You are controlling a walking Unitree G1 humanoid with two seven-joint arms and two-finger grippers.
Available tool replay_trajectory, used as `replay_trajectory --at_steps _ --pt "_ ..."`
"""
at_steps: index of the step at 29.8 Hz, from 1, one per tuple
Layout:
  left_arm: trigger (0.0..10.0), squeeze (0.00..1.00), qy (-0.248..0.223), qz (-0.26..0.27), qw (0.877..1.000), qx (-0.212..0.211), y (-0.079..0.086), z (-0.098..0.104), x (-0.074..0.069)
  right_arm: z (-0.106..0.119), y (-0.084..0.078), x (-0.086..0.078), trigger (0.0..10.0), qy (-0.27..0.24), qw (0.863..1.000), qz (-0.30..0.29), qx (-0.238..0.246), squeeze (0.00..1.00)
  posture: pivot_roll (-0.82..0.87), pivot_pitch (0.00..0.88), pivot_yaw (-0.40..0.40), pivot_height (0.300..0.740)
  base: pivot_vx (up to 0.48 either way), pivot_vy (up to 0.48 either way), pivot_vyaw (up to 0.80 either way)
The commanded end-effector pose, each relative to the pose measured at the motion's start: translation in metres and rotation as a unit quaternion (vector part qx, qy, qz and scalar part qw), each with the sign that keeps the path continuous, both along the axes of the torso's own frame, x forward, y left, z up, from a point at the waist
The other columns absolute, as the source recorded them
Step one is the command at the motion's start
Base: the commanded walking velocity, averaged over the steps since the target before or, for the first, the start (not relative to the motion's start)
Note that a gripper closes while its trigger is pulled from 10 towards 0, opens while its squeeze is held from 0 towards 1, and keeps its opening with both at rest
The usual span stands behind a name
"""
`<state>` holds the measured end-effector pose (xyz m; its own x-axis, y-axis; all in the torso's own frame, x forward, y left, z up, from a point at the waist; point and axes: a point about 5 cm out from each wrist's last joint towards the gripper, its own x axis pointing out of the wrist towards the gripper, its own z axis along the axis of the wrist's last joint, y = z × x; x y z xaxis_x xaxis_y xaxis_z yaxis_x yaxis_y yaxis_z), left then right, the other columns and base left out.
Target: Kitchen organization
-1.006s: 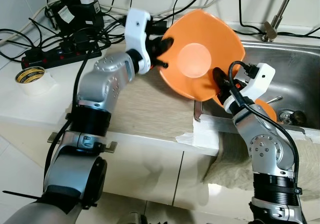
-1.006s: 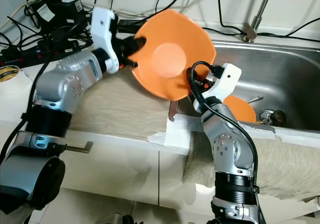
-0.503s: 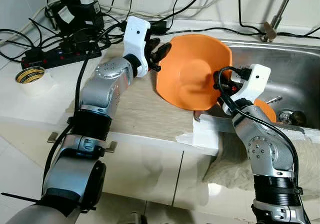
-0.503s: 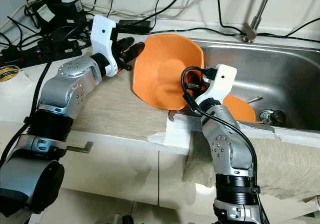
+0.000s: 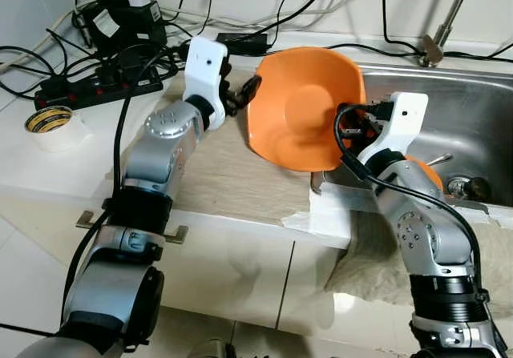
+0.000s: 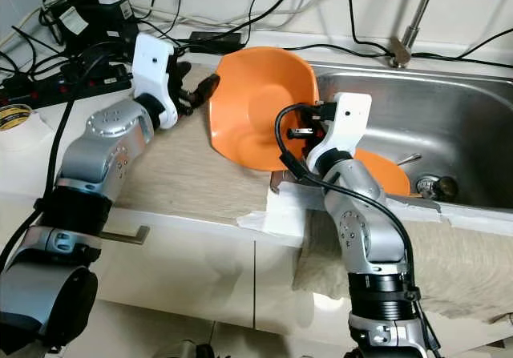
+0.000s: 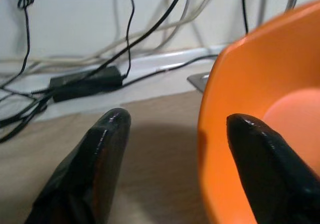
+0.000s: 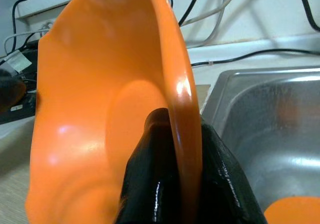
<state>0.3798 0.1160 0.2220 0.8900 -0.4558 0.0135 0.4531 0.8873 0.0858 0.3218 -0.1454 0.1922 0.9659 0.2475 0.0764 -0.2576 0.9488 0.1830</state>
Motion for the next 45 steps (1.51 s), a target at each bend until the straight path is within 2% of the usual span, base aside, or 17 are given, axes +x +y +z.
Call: replay_trajectory --at_steps 1,2,13,20,21,22,25,26,27,28,29,31,37,39,43,45 --pt "10.0 1.0 -0.01 0.006 1.0 -0.005 0.001 0.004 -0.001 0.013 0.002 0.004 0.0 -0.032 0.999 0.008 -0.008 0.0 -0.09 0.0 0.047 0.732 0.0 0.0 0.0" --pt "10.0 0.0 -0.005 0.008 1.0 -0.009 0.001 0.0 -0.002 0.018 0.001 0.006 0.0 -0.042 0.999 0.009 -0.016 0.0 -0.09 0.0 0.045 0.732 0.0 0.0 0.0" --pt "10.0 0.0 0.008 0.006 1.0 -0.011 -0.004 -0.013 -0.007 0.049 -0.017 0.022 0.0 -0.097 0.994 0.0 -0.053 0.0 -0.09 0.0 0.048 0.732 0.0 0.0 0.0" --pt "10.0 0.0 0.011 0.005 1.0 -0.013 -0.006 -0.015 -0.008 0.069 -0.053 0.034 0.0 -0.118 0.989 -0.061 -0.063 0.0 -0.09 0.0 0.05 0.732 0.0 0.0 0.0" --pt "10.0 0.0 0.011 0.005 1.0 -0.013 -0.006 -0.015 -0.008 0.069 -0.053 0.034 0.0 -0.118 0.989 -0.061 -0.063 0.0 -0.09 0.0 0.05 0.732 0.0 0.0 0.0" --pt "10.0 0.0 0.011 0.005 1.0 -0.012 -0.006 -0.015 -0.008 0.07 -0.059 0.035 0.0 -0.119 0.988 -0.074 -0.065 0.0 -0.1 0.0 0.05 0.732 0.0 0.0 0.0" --pt "10.0 0.0 0.013 0.006 1.0 -0.013 -0.006 -0.015 -0.007 0.073 -0.095 0.036 0.0 -0.123 0.98 -0.135 -0.08 0.0 -0.1 0.0 0.055 0.732 0.0 0.0 0.0" --pt "10.0 0.0 0.013 0.006 1.0 -0.013 -0.006 -0.015 -0.007 0.073 -0.095 0.036 0.0 -0.123 0.98 -0.135 -0.08 0.0 -0.1 0.0 0.055 0.732 0.0 0.0 0.0" --pt "10.0 0.0 0.013 0.005 1.0 -0.013 -0.006 -0.016 -0.007 0.075 -0.101 0.036 0.0 -0.124 0.978 -0.144 -0.084 0.0 -0.1 0.0 0.056 0.732 0.0 0.0 0.0" --pt "10.0 0.0 0.014 0.004 1.0 -0.013 -0.006 -0.016 -0.007 0.077 -0.115 0.034 0.0 -0.126 0.974 -0.164 -0.095 0.0 -0.1 0.0 0.059 0.732 0.0 0.0 0.0" --pt "10.0 0.0 0.014 0.004 1.0 -0.013 -0.006 -0.016 -0.007 0.077 -0.115 0.034 0.0 -0.126 0.974 -0.164 -0.095 0.0 -0.1 0.0 0.059 0.732 0.0 0.0 0.0" --pt "10.0 0.0 0.016 0.001 1.0 -0.016 -0.008 -0.016 -0.008 0.079 -0.134 0.032 0.0 -0.123 0.968 -0.189 -0.11 0.0 -0.11 0.0 0.061 0.732 0.0 0.0 0.0" --pt "10.0 0.0 0.02 -0.005 1.0 -0.023 -0.011 -0.017 -0.009 0.072 -0.161 0.027 0.0 -0.104 0.958 -0.221 -0.152 0.0 -0.11 0.0 0.063 0.732 0.0 0.0 0.0" --pt "10.0 0.0 0.022 -0.013 0.999 -0.033 -0.015 -0.015 -0.01 0.06 -0.169 0.026 0.0 -0.081 0.954 -0.223 -0.184 0.0 -0.11 0.0 0.063 0.732 0.0 0.0 0.0" --pt "10.0 0.0 0.031 -0.025 0.997 -0.06 -0.022 -0.012 -0.012 0.04 -0.167 0.028 0.0 -0.045 0.949 -0.204 -0.235 0.0 -0.12 0.0 0.066 0.732 0.0 0.0 0.0" --pt "10.0 0.0 0.031 -0.03 0.997 -0.066 -0.024 -0.011 -0.013 0.035 -0.165 0.028 0.0 -0.039 0.949 -0.196 -0.245 0.0 -0.11 0.0 0.064 0.732 0.0 0.0 0.0"
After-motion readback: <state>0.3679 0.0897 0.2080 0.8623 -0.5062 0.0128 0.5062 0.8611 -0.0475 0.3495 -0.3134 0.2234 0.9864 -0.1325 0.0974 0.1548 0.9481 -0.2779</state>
